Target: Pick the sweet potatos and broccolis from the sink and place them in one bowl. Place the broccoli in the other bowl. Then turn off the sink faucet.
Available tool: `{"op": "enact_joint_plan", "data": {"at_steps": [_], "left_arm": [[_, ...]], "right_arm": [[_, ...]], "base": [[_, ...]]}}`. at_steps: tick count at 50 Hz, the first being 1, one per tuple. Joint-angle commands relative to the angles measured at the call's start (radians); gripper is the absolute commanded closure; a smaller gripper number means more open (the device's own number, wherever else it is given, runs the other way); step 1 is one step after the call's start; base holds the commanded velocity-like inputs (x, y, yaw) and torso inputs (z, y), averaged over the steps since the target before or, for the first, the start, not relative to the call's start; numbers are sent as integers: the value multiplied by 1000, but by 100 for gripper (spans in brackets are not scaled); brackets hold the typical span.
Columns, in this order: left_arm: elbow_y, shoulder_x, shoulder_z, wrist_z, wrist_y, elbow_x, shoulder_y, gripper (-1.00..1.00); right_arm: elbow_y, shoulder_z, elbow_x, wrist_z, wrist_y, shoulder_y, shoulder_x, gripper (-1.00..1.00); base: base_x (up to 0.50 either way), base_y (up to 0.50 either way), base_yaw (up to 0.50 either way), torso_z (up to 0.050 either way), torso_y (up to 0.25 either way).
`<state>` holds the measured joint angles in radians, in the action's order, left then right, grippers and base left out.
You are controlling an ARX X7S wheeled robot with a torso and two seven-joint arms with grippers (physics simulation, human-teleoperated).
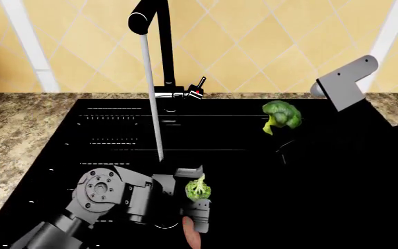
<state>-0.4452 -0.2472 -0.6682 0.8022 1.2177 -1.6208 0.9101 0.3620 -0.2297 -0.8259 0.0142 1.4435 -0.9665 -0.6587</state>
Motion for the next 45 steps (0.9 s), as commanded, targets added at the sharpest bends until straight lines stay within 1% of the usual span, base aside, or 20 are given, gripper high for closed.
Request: {"op": "enact_joint_plan", "data": {"at_steps": [1,6,9,13,23,26,32,33,40,45], "left_arm": [[-115,46,-80,-116,-24,107,23,-100],[-154,65,-114,-171,-43,149,31,-100],[-157,71,-120,-175,-42,149,23,-100],[-195,85,-143,-217,-64,180,27,-100],[-215,102,-167,-247,-79,197,9,-100],[-245,116,-182,-275,-86,212,12,-100],[-237,118,-192,-293,-91,217,13,-100],[-236,117,-191,-289,-107,225,11,100],[-229,111,-171,-267,-115,206,14,100],[-193,90,-151,-226,-123,189,1,100]], "right_arm": [[2,-5,8,-5,-27,17,-10,100],[4,-7,1,-7,-25,3,-9,100],[2,-5,-1,-10,-30,5,-6,100],[-15,-25,8,-1,-52,9,-4,100],[-19,-28,2,-3,-62,22,-3,100],[-23,-22,0,-3,-69,25,-5,100],[-20,-15,-8,-8,-65,21,-7,100],[-20,-15,-7,-9,-69,26,-7,100],[-24,-23,-9,-5,-75,26,-10,100],[-22,-19,-15,-10,-74,34,-13,100]], "base": [[0,0,0,0,0],[0,0,0,0,0],[0,0,0,0,0],[0,0,0,0,0],[2,0,0,0,0],[5,-1,-5,0,0],[11,-4,-7,0,0],[10,-4,-8,0,0],[4,-3,-7,0,0],[3,-2,-4,0,0]]}}
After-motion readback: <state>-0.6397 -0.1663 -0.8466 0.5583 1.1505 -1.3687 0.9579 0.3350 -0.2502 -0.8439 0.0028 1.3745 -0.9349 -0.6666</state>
